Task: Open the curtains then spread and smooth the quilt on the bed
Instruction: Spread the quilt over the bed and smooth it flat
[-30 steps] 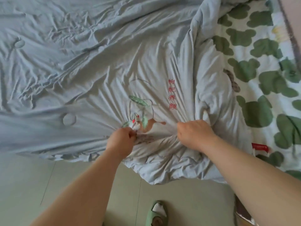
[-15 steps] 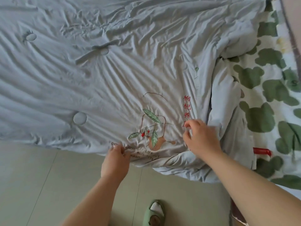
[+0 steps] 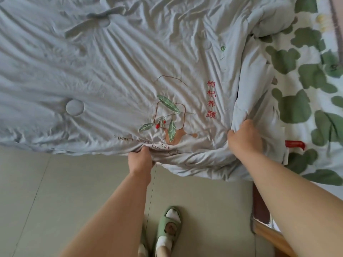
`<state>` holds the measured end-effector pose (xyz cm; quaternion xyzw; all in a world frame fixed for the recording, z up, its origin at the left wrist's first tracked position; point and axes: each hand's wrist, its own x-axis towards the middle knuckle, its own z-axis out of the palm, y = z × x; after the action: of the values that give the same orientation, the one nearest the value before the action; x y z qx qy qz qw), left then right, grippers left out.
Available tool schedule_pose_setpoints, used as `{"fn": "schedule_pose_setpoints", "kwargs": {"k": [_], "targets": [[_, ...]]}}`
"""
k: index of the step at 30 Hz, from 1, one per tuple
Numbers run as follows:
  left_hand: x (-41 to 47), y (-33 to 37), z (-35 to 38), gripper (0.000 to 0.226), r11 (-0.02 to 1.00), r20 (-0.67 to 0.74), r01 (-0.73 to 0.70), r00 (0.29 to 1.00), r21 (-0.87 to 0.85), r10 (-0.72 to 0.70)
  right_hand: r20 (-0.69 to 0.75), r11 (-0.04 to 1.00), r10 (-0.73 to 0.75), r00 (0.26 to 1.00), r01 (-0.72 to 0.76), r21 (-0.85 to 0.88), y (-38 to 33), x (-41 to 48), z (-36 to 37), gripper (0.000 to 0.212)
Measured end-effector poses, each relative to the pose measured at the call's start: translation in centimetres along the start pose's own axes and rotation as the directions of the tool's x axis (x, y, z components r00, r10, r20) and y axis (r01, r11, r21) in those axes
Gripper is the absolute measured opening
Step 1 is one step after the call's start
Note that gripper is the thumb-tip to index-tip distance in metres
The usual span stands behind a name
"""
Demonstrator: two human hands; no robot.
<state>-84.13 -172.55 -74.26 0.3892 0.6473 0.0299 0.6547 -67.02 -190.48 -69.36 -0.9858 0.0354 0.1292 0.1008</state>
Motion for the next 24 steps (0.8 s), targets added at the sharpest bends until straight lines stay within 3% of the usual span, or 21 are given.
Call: {"fn": "schedule_pose_setpoints", "kwargs": {"k": [2, 5, 7, 9, 14, 17, 19, 21, 24], "targets": [[-0.3, 0.1, 0.0, 0.007, 0.999, -0.01, -0.02, 1.0, 0.049, 0.02, 0.04, 0.997, -0.067, 0.997, 0.068, -0.02, 0.7, -0.5, -0.2, 0.028], [-2.0, -0.7, -1.4, 0.009, 0.918, -0.04, -0.099, 0.992, 0.385, 0.123, 0.035, 0.981, -0.172, 0.984, 0.175, -0.082, 2.5, -2.4, -0.7, 0.02], [-2.9, -2.0, -3.1, 0.016, 0.805, -0.004, -0.146, 0.983, 0.575, 0.182, 0.028, 0.975, -0.172, 0.985, 0.174, -0.137, 4.1, -4.4, -0.7, 0.024], [-3.3, -2.5, -4.3, 0.017, 0.734, 0.026, -0.148, 0.984, 0.662, 0.175, 0.04, 0.984, -0.119, 0.992, 0.123, -0.126, 5.0, -5.9, -0.5, 0.036], [-3.2, -0.3, -3.6, 0.019, 0.763, 0.127, -0.205, 0.979, 0.613, 0.161, 0.101, 0.995, -0.068, 0.993, 0.074, -0.062, 4.0, -5.3, -0.8, 0.046], [-4.6, 0.7, -2.2, 0.033, 0.69, 0.269, -0.339, 0.939, 0.639, 0.212, -0.062, 0.989, -0.145, 0.987, 0.147, 0.024, 4.3, -3.5, -1.7, 0.055], [-5.5, 0.6, -1.2, 0.036, 0.677, 0.323, -0.383, 0.92, 0.628, 0.22, -0.152, 0.989, -0.136, 0.979, 0.144, 0.042, 4.9, -2.0, -2.7, 0.045], [-6.3, -0.1, 0.0, 0.034, 0.668, 0.358, -0.42, 0.903, 0.614, 0.238, -0.107, 0.998, -0.062, 0.992, 0.064, 0.015, 5.5, -0.2, -3.8, 0.042], [-7.6, -1.2, 2.6, 0.04, 0.626, 0.428, -0.504, 0.858, 0.595, 0.283, 0.073, 0.997, 0.064, 0.995, -0.067, 0.049, 6.8, 2.6, -4.5, 0.052]]}}
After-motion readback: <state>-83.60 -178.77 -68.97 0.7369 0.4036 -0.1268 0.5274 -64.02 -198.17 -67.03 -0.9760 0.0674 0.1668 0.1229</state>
